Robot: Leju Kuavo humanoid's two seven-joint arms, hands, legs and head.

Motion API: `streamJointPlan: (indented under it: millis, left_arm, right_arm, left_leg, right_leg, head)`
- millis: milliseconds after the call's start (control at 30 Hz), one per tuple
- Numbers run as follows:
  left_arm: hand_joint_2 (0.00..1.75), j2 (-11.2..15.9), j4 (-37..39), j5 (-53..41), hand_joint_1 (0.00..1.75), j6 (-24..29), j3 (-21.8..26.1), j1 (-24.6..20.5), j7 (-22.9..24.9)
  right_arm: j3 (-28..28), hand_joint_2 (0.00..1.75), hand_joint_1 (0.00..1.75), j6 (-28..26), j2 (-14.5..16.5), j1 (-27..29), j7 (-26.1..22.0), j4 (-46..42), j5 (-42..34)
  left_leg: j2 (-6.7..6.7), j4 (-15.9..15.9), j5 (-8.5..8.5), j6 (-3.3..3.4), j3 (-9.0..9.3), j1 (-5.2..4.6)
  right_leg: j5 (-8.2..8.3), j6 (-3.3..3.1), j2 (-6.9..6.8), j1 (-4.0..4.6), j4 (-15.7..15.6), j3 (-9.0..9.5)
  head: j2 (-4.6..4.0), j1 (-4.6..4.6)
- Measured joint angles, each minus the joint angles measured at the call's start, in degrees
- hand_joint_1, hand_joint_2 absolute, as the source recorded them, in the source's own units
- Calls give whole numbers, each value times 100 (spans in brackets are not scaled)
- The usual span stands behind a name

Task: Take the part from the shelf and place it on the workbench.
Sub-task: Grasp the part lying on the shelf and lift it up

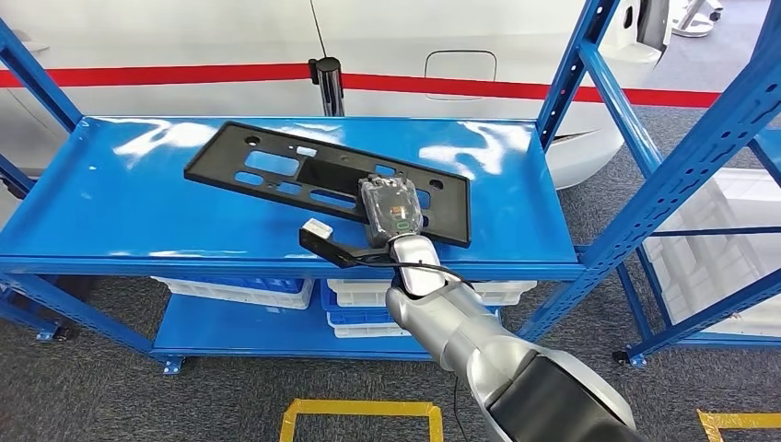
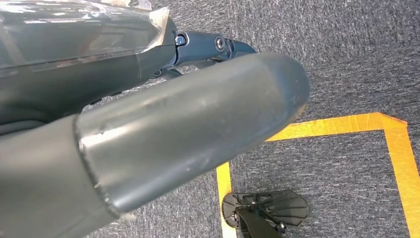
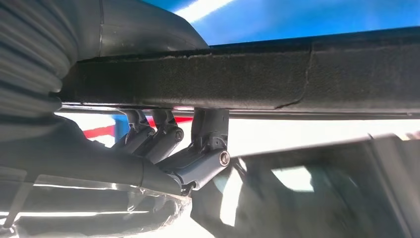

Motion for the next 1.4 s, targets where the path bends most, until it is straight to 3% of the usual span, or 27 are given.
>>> streamJointPlan:
  millis: [167,267,333,400,467,533,600,700,1133,1400]
  left_arm:
    - [0,1,0,23,0,16,14,10,-42]
    - [0,0,0,33,0,28,26,14,-52]
    - [0,-1,0,70,0,49,57,23,-57]
    - [0,0,0,129,0,61,111,27,-62]
    - [87,1,0,192,0,59,157,34,-85]
    - [175,1,0,249,0,46,202,44,-139]
    - [175,0,0,290,0,34,256,51,-198]
    - [175,0,0,324,0,29,299,82,-240]
    - [175,5,0,320,0,155,371,103,-276]
    - [175,25,0,351,0,216,442,99,-110]
  right_arm:
    - [-1037,175,175,-36,117,39,-1105,-812,255]
    - [-1446,175,175,-54,169,70,-1369,-1207,101]
    - [-1623,175,175,-52,178,142,-1728,-1517,-462]
    - [-1686,175,175,41,181,226,-2255,-1889,-1532]
    - [-1686,175,175,560,174,364,-2712,-2434,-2846]
    - [-1686,175,175,1545,135,620,-3022,-3211,-4222]
    - [-1678,175,175,2376,36,956,-3255,-4066,-5340]
    - [-1672,175,175,2806,-170,1336,-3409,-5154,-6072]
    - [-1646,175,175,3136,-789,2183,-3670,-7391,-6521]
    - [-1448,175,175,3027,-1106,2555,-3729,-7776,-6475]
  left_leg:
    - [-3,0,0,0,-9,1]
    - [-9,0,1,-1,-13,2]
    - [-8,0,1,-1,-18,2]
    - [-7,0,1,-1,-19,1]
    - [-7,1,1,-1,-19,1]
    - [-8,2,0,-1,-21,1]
    - [-15,3,0,0,-27,1]
    - [-21,2,-2,0,-36,1]
    - [-13,2,-4,0,-32,2]
    - [-13,1,-4,0,-31,2]
  right_leg:
    - [0,0,-1,0,0,-8]
    - [-1,0,-7,0,0,-10]
    - [0,0,-7,0,0,-12]
    - [0,0,-5,0,1,-15]
    - [0,0,-6,-1,0,-17]
    - [0,0,-6,-1,0,-23]
    - [-1,0,-14,-1,-1,-29]
    - [-4,0,-22,-1,-1,-31]
    - [-3,0,-14,0,-1,-30]
    - [-3,0,-14,0,-1,-30]
  head:
    - [0,-1]
    - [-1,0]
    - [-1,0]
    - [0,0]
    - [0,1]
    - [-1,-1]
    - [-1,-1]
    - [-1,1]
    - [-1,-1]
    - [0,-1]
